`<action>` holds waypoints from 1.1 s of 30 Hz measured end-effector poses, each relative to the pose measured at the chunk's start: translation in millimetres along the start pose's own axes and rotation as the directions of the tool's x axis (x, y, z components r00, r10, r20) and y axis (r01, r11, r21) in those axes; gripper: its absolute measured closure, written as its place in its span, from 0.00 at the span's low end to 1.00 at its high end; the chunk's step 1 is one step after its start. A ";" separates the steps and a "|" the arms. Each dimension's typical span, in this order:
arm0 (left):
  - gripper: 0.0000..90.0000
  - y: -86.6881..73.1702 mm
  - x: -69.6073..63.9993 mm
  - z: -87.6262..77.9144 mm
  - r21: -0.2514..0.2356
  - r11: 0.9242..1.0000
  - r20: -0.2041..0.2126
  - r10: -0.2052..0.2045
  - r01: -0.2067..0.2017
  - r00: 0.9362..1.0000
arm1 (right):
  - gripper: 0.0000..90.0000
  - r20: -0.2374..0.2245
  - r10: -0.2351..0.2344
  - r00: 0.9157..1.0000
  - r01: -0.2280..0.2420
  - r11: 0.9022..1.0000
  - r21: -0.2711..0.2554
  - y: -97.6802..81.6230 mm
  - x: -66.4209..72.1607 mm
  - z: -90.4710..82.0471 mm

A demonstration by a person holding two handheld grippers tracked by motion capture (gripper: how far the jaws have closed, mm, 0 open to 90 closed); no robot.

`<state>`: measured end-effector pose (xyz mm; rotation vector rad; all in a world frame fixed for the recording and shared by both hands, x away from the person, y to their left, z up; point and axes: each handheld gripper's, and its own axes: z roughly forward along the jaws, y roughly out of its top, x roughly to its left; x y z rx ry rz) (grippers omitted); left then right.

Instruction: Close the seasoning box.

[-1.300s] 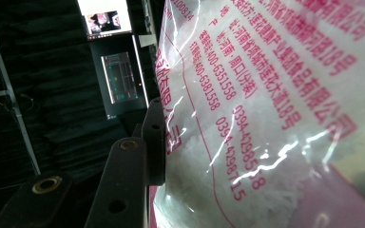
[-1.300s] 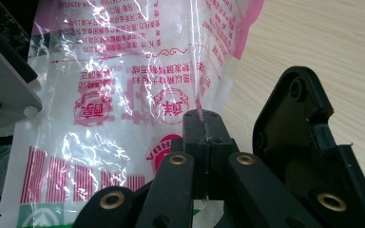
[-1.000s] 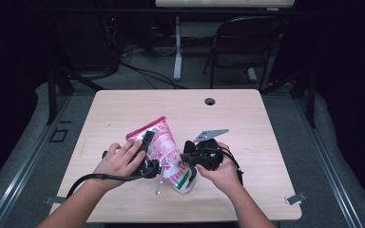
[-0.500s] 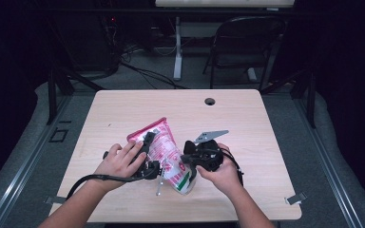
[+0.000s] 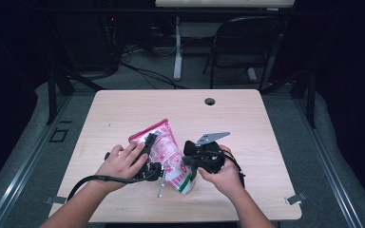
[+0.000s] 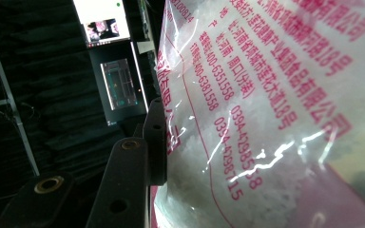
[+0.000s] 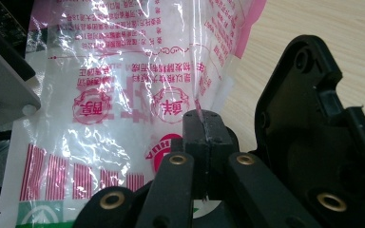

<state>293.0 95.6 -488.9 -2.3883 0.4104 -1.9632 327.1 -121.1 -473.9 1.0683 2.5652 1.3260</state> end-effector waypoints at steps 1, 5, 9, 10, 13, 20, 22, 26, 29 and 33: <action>0.73 0.4 0.4 -0.2 0.000 1.000 -0.001 0.006 -0.006 1.000 | 1.00 -0.001 0.002 1.000 -0.002 1.000 -0.002 -0.4 0.2 -0.2; 0.73 1.6 0.4 0.0 -0.011 1.000 -0.014 0.007 -0.007 1.000 | 1.00 0.002 0.002 1.000 -0.002 1.000 0.000 -1.7 0.0 -1.8; 0.73 2.5 0.5 -0.1 -0.014 1.000 -0.010 0.012 -0.012 1.000 | 1.00 0.005 0.005 1.000 -0.005 1.000 -0.003 -3.4 0.3 -2.4; 0.73 2.7 1.0 -0.2 -0.015 1.000 -0.011 0.016 -0.016 1.000 | 1.00 0.005 0.005 1.000 -0.005 1.000 -0.004 -3.6 0.4 -2.6; 0.73 2.9 1.7 -0.6 -0.018 1.000 -0.017 0.022 -0.023 1.000 | 1.00 0.004 0.008 1.000 -0.008 1.000 -0.005 -4.0 0.6 -3.0; 0.73 2.8 0.9 -1.2 -0.019 0.999 -0.024 0.035 -0.035 0.999 | 1.00 0.005 0.003 1.000 -0.003 1.000 -0.004 -5.1 1.4 -1.9; 0.73 2.8 0.6 -1.3 -0.022 0.999 -0.025 0.037 -0.038 0.999 | 1.00 0.005 0.002 1.000 -0.002 1.000 -0.003 -5.6 1.4 -1.8; 0.73 3.9 1.6 -1.3 -0.025 0.998 -0.039 0.051 -0.052 0.998 | 1.00 0.011 0.004 1.000 -0.004 1.000 -0.003 -6.7 2.4 -2.1; 0.73 4.2 1.8 -1.2 -0.025 0.998 -0.041 0.052 -0.053 0.998 | 1.00 0.015 0.006 1.000 -0.006 1.000 -0.004 -7.0 2.3 -2.6; 0.74 4.1 1.7 -0.8 -0.031 0.998 -0.039 0.054 -0.055 0.998 | 1.00 0.014 0.005 1.000 -0.005 1.000 -0.004 -7.8 2.0 -2.2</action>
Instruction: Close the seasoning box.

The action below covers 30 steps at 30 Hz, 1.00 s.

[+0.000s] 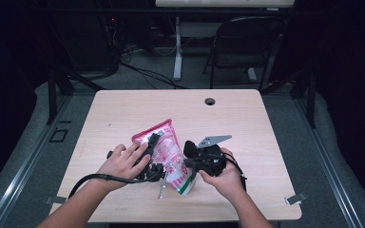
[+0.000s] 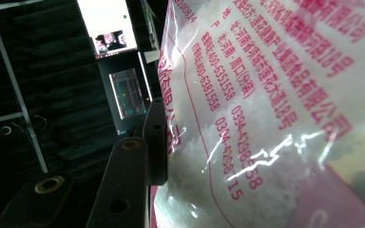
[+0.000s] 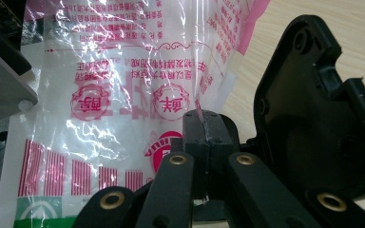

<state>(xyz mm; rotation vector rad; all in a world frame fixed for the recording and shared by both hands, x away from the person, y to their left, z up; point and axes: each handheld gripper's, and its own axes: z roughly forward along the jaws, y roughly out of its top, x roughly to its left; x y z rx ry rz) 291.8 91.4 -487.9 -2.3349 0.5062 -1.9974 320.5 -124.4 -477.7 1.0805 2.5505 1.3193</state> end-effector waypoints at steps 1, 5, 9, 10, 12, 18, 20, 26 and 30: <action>0.74 -0.1 0.1 0.0 0.001 1.000 -0.002 0.000 0.000 1.000 | 1.00 -0.001 0.001 1.000 -0.001 1.000 -0.001 -0.2 0.0 0.3; 0.74 -0.3 0.6 0.0 0.000 1.000 0.001 0.002 -0.002 1.000 | 1.00 0.000 -0.001 1.000 0.001 1.000 0.003 -0.1 0.0 0.6; 0.75 -0.4 0.9 -0.1 0.000 1.000 0.000 0.004 -0.004 1.000 | 1.00 0.001 -0.003 1.000 0.003 1.000 0.001 -0.1 0.2 0.9; 0.75 -0.5 1.0 -0.1 0.000 1.000 0.001 0.004 -0.004 1.000 | 1.00 0.001 -0.003 1.000 0.003 1.000 0.000 0.0 0.2 1.0; 0.75 -0.8 0.5 0.0 0.003 1.000 0.012 -0.003 0.003 1.000 | 1.00 0.000 -0.004 1.000 0.004 1.000 0.001 0.1 0.2 1.0; 0.75 -0.7 1.2 -0.1 0.000 1.000 0.000 0.010 -0.010 1.000 | 1.00 -0.002 0.000 1.000 0.000 1.000 -0.002 0.1 0.1 2.0; 0.76 -0.7 1.1 -0.2 0.003 1.000 0.009 0.003 -0.004 1.000 | 1.00 -0.002 0.001 1.000 -0.001 1.000 -0.005 0.1 -0.3 2.1; 0.76 -0.1 3.3 -0.9 0.003 1.000 -0.004 0.015 -0.015 1.000 | 1.00 -0.005 0.003 1.000 -0.003 1.000 -0.005 0.3 -0.8 1.9; 0.76 0.3 4.5 -0.7 -0.001 1.000 -0.006 0.030 -0.030 1.000 | 1.00 -0.004 0.003 1.000 -0.003 1.000 -0.006 0.3 -1.0 1.8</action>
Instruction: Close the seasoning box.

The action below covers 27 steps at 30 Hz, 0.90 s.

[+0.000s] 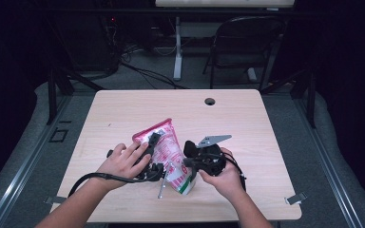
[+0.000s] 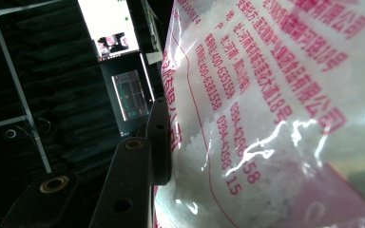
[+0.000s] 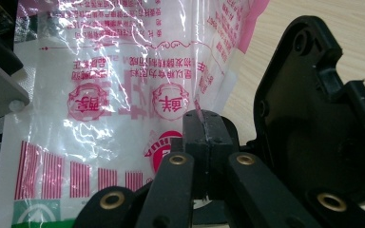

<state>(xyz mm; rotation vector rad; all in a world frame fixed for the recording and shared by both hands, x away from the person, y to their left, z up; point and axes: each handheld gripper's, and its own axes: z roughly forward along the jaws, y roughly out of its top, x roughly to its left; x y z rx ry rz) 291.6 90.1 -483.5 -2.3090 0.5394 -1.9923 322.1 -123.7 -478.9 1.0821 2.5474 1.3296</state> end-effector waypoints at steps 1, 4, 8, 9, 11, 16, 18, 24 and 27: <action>0.76 -0.4 -0.8 0.0 0.003 1.000 0.004 -0.016 0.016 1.000 | 1.00 0.000 0.000 1.000 0.000 1.000 -0.001 0.0 -0.1 0.0; 0.76 -0.1 -0.1 0.0 0.003 1.000 0.003 -0.009 0.009 1.000 | 1.00 -0.001 0.003 1.000 -0.003 1.000 -0.003 0.1 -0.3 0.2; 0.76 0.1 0.0 0.4 0.003 1.000 0.005 -0.017 0.017 1.000 | 1.00 0.001 0.000 1.000 0.000 1.000 0.001 0.3 -0.4 0.1; 0.76 0.1 0.1 0.4 0.003 1.000 0.004 -0.017 0.017 1.000 | 1.00 0.001 0.000 1.000 0.000 1.000 0.002 0.4 -0.4 0.1; 0.76 0.2 -0.3 0.5 0.002 1.000 -0.005 -0.016 0.016 1.000 | 1.00 0.001 0.000 1.000 0.000 1.000 0.001 0.5 -0.3 0.0; 0.76 0.9 1.5 -0.3 0.001 1.000 -0.007 -0.007 0.007 1.000 | 1.00 0.004 -0.002 1.000 0.002 1.000 0.003 0.6 0.2 -1.0; 0.76 1.1 2.0 -0.4 0.003 1.000 -0.006 -0.002 0.002 1.000 | 1.00 0.006 -0.001 1.000 0.001 1.000 0.001 0.5 0.0 -1.4; 0.76 1.5 2.8 -0.5 0.006 1.000 -0.003 0.000 0.000 1.000 | 1.00 0.006 -0.006 1.000 0.006 1.000 0.004 0.9 -0.4 -1.9; 0.76 1.4 2.7 -0.7 0.005 1.000 0.001 -0.004 0.004 1.000 | 1.00 0.006 -0.005 1.000 0.005 1.000 0.006 1.0 0.1 -1.5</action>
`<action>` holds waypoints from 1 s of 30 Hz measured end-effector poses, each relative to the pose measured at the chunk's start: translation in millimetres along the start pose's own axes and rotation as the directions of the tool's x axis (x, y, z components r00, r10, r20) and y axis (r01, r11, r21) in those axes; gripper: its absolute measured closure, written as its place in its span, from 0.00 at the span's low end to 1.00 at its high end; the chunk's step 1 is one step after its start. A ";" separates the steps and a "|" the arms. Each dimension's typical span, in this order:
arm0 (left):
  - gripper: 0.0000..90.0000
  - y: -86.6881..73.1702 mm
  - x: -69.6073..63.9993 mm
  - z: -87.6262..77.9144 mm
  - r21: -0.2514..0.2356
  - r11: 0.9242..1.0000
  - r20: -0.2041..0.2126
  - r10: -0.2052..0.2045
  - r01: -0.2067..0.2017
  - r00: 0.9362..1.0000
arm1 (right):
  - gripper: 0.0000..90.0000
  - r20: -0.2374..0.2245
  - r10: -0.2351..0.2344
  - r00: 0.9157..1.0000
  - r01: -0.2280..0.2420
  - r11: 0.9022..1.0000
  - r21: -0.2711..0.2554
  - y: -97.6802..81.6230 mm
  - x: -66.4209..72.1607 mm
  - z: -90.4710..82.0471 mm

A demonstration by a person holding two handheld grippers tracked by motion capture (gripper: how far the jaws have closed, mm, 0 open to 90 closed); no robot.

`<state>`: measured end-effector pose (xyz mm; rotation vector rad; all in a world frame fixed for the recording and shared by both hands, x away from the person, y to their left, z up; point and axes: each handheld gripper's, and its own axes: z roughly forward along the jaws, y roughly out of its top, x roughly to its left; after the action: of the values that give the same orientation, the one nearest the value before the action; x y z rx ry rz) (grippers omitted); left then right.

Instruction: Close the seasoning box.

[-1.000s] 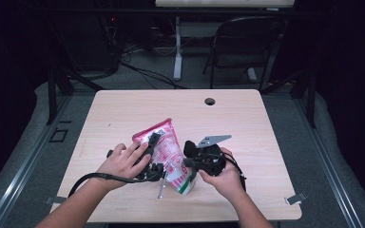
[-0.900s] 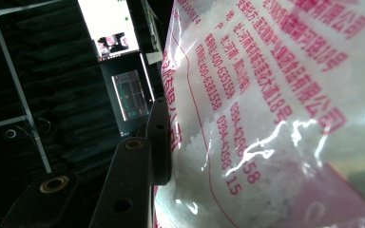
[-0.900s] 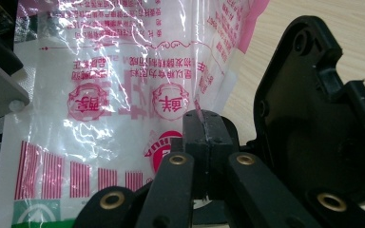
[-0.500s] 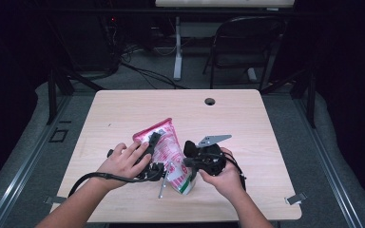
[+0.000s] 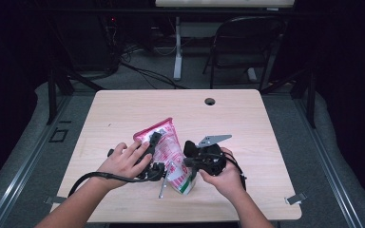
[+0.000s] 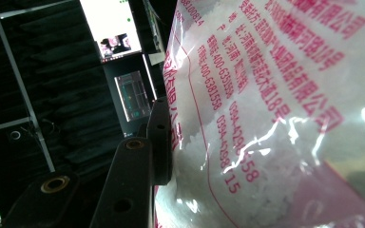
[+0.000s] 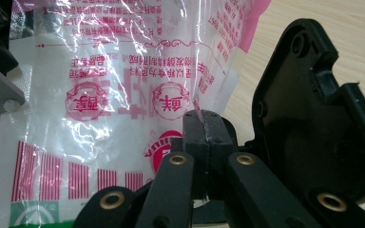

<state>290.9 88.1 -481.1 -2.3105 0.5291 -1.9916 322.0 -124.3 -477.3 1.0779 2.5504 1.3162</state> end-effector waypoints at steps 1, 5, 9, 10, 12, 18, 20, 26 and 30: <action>0.76 0.1 0.4 -0.2 -0.002 1.000 -0.007 0.007 -0.007 1.000 | 1.00 -0.002 0.001 1.000 -0.001 1.000 -0.002 -0.1 0.1 0.2; 0.76 0.1 0.4 -0.5 -0.003 1.000 -0.008 0.008 -0.009 1.000 | 1.00 -0.002 0.003 1.000 -0.003 1.000 -0.004 -0.2 0.2 0.2; 0.76 0.4 0.5 -0.9 -0.005 1.000 -0.008 0.008 -0.008 1.000 | 1.00 -0.004 -0.003 1.000 0.003 1.000 -0.002 -0.5 0.5 0.8; 0.76 0.4 0.5 -0.8 -0.007 1.000 -0.009 0.005 -0.005 1.000 | 1.00 -0.004 -0.003 1.000 0.003 1.000 -0.002 -0.6 0.5 0.9; 0.76 0.4 0.8 -0.8 -0.008 1.000 -0.010 0.007 -0.007 1.000 | 1.00 -0.004 -0.001 1.000 0.001 1.000 0.000 -0.6 0.3 0.9; 0.77 0.8 0.9 -1.2 -0.009 1.000 -0.012 0.012 -0.012 1.000 | 1.00 -0.003 0.001 1.000 -0.001 1.000 -0.001 -1.3 -0.6 1.9; 0.77 1.0 1.1 -1.5 -0.006 1.000 -0.012 0.012 -0.012 1.000 | 1.00 -0.003 0.000 1.000 0.000 1.000 0.001 -1.2 -0.6 2.1; 0.79 0.8 1.6 -1.9 -0.012 1.000 -0.019 0.015 -0.016 1.000 | 1.00 -0.002 0.000 1.000 0.000 1.000 0.002 -1.1 0.1 2.7; 0.79 0.8 2.5 -2.3 -0.013 1.000 -0.024 0.021 -0.021 0.999 | 1.00 -0.003 0.000 1.000 0.000 1.000 0.001 -1.1 0.2 2.6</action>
<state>288.7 87.1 -478.6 -2.2812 0.5679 -2.0153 322.2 -122.8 -479.7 1.0762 2.5536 1.3175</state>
